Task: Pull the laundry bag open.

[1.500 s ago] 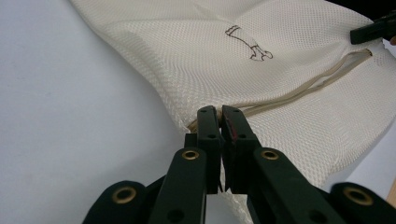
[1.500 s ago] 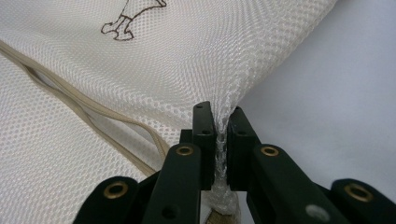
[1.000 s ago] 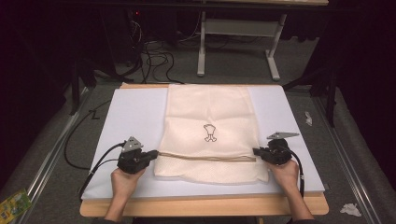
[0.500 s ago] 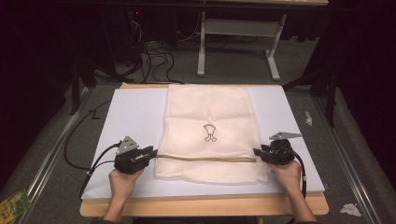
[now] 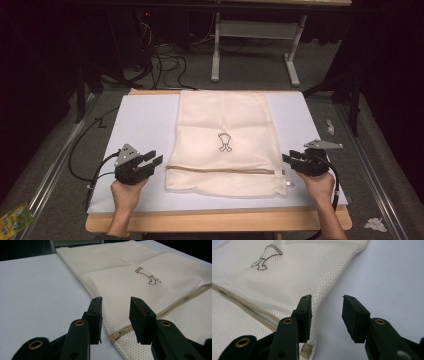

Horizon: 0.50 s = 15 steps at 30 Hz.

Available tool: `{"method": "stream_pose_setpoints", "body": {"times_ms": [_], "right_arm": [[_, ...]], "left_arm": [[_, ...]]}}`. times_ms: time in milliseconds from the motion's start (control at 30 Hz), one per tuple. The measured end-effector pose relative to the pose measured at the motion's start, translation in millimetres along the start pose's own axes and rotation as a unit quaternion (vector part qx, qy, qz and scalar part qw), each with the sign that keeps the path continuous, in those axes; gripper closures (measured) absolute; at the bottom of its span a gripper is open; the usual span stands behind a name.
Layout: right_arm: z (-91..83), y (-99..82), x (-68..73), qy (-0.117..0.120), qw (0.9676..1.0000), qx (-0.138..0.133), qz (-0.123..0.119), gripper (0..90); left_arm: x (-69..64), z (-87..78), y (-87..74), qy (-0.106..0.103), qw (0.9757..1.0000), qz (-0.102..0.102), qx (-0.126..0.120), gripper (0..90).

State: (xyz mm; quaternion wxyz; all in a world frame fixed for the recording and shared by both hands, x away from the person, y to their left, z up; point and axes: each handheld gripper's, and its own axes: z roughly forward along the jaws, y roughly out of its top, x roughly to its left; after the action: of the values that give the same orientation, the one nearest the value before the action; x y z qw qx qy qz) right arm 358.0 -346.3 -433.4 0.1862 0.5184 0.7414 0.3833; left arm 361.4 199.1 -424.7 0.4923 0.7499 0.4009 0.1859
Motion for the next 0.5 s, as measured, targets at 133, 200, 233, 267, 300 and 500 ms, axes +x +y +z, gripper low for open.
{"method": "stream_pose_setpoints", "body": {"times_ms": [133, 200, 233, 267, 300, 500], "right_arm": [[-6.7, -0.5, -5.9, -0.006, 0.9999, -0.012, 0.008, 60.5], [-9.4, -0.5, -8.0, -0.008, 0.9998, -0.018, 0.008, 60.6], [-11.4, -0.7, -9.0, -0.011, 0.9997, -0.018, 0.014, 60.7], [-12.4, -0.7, -10.2, -0.011, 0.9996, -0.02, 0.012, 60.8], [-14.5, -1.0, -12.1, -0.012, 0.9995, -0.023, 0.017, 61.0], [-19.8, -3.3, -19.3, -0.021, 0.9989, -0.034, 0.024, 61.4]], "left_arm": [[5.0, -2.7, 0.3, 0.003, 0.9999, -0.009, -0.005, 62.1], [7.3, -4.3, 0.2, 0.008, 0.9998, -0.013, -0.009, 61.9], [8.3, -4.7, 0.3, 0.009, 0.9998, -0.014, -0.01, 61.7], [10.0, -5.8, 0.1, 0.011, 0.9997, -0.017, -0.012, 61.6], [10.6, -6.0, 0.0, 0.012, 0.9997, -0.019, -0.013, 61.5], [18.8, -8.6, -0.7, 0.022, 0.9991, -0.032, -0.018, 61.1]]}}
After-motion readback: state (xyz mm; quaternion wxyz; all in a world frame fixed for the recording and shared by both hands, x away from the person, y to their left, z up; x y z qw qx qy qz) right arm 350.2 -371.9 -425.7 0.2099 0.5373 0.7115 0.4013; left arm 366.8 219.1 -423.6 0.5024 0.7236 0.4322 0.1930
